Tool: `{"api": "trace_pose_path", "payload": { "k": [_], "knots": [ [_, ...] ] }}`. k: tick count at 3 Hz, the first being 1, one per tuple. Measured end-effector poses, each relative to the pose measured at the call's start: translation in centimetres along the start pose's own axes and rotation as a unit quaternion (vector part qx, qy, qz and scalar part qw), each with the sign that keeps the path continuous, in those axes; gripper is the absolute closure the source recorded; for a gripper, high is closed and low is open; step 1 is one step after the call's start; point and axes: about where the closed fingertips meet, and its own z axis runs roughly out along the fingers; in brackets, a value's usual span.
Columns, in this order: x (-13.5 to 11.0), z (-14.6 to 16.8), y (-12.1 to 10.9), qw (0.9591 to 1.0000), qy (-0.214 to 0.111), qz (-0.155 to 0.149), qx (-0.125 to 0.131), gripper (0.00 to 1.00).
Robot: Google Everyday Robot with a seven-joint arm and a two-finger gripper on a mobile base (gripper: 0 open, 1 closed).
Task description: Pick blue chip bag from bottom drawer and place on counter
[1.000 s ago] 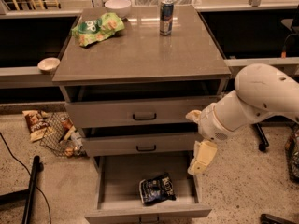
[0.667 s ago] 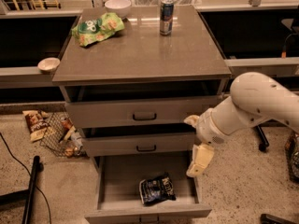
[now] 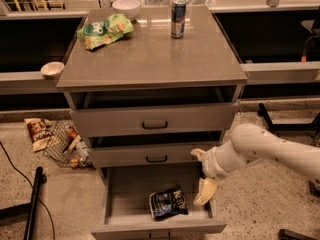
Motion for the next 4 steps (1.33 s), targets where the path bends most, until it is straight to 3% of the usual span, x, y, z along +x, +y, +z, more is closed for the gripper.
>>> {"api": "trace_pose_path", "payload": {
  "k": [2,4],
  "knots": [
    [4.8,11.5,-1.4,0.998,-0.054,0.014,-0.028,0.0],
    [5.4,13.2,-0.5,0.997,-0.061,0.024,-0.041,0.0]
  ]
}}
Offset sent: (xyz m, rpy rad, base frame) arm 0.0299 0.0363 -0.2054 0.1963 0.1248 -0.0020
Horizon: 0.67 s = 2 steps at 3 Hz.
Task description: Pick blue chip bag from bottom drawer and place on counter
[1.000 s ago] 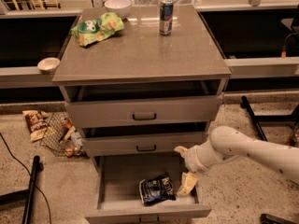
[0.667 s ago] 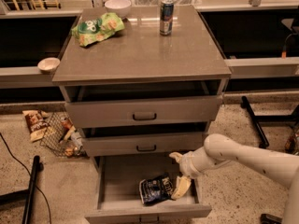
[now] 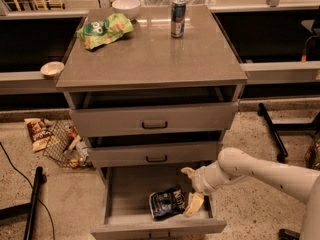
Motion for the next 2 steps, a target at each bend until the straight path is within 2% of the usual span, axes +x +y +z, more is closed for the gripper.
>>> {"api": "trace_pose_path", "payload": {
  "k": [1,2],
  "knots": [
    [2.2,2.6,-1.0,0.9994,-0.016,0.017,0.025,0.0],
    [4.9,7.3,-3.1,0.9981,-0.045,0.027,0.034,0.0]
  ]
}}
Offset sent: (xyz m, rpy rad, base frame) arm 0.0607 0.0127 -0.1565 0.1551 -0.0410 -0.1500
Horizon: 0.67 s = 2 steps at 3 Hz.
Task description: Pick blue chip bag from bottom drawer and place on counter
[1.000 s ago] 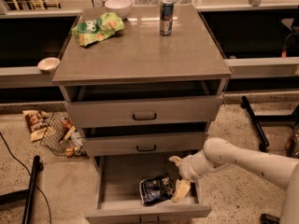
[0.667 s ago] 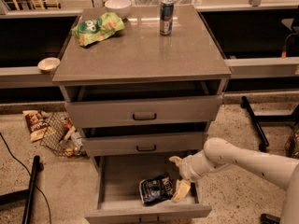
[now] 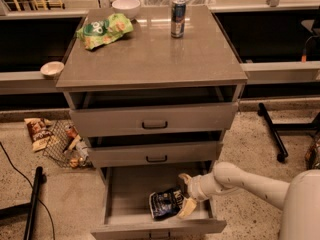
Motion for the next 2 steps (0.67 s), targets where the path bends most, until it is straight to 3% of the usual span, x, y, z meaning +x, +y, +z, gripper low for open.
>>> {"api": "trace_pose_path", "payload": {
  "k": [2],
  "knots": [
    [2.5,6.5,-4.2,0.9993,-0.038,-0.001,-0.002,0.0]
  ]
}}
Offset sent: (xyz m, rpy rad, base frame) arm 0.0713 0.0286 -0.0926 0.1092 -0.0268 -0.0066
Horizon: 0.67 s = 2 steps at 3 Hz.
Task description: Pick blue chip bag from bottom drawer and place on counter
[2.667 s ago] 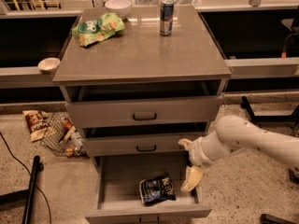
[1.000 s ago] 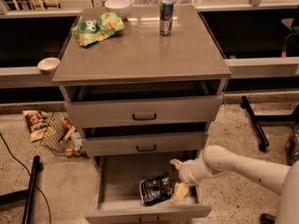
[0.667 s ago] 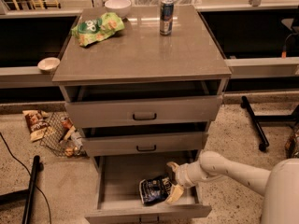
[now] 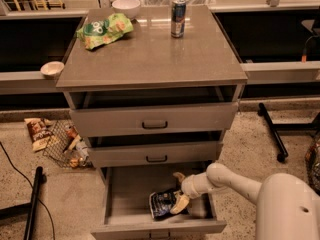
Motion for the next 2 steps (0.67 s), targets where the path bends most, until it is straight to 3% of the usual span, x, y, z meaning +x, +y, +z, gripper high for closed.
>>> {"api": "trace_pose_path", "payload": {
  "k": [2],
  "knots": [
    [2.8,6.4,-1.6,0.9991,0.039,-0.002,-0.017,0.0]
  ]
}}
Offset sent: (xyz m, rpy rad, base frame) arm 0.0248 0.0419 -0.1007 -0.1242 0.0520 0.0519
